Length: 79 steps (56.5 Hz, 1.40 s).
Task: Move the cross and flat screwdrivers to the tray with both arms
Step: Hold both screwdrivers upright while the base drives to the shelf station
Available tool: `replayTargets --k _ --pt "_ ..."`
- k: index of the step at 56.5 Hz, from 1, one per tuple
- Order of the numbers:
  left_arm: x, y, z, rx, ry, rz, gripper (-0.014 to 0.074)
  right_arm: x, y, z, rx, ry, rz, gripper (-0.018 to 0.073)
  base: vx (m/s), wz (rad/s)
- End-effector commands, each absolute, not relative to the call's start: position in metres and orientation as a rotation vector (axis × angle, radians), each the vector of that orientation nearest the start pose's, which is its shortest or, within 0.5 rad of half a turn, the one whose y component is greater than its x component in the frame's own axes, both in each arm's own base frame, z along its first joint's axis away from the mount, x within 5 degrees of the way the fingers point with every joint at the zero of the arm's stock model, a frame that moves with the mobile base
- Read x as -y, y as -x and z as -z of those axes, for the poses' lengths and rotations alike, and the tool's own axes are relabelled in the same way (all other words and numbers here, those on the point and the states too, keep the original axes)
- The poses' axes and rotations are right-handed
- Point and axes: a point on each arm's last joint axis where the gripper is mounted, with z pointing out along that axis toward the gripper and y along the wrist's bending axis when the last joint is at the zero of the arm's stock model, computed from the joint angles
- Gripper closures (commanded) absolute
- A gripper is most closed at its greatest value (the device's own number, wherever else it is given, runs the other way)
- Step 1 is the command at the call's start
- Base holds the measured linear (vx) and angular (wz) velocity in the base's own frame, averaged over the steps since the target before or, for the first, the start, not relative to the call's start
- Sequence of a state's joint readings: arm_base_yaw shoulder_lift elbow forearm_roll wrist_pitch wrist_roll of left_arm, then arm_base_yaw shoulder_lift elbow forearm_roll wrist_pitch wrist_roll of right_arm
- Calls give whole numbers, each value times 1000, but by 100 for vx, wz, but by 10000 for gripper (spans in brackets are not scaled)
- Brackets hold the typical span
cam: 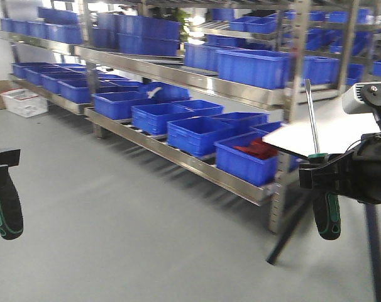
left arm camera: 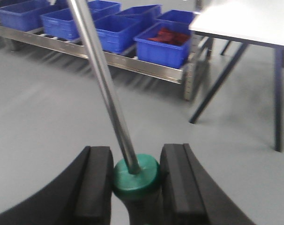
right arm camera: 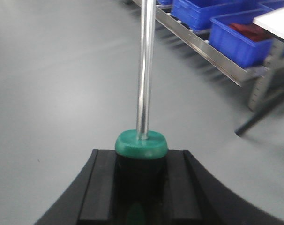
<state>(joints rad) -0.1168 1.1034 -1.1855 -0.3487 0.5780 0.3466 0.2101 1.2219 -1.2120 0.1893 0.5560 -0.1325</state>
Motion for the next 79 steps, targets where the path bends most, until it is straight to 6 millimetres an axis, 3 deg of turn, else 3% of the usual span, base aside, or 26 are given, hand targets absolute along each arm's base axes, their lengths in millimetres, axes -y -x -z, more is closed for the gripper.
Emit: replayTargets --k 1,46,79 --pt "43 -225 -446 -1794 -243 231 602 -62 -256 -427 -1891 221 -251 567 53 46" --pt "43 -225 -446 -1794 -243 231 602 -62 -256 -427 -1891 221 -251 567 55 46" --pt "43 -225 -446 -1794 -243 231 602 -62 -256 -427 -1891 221 -251 567 56 24"
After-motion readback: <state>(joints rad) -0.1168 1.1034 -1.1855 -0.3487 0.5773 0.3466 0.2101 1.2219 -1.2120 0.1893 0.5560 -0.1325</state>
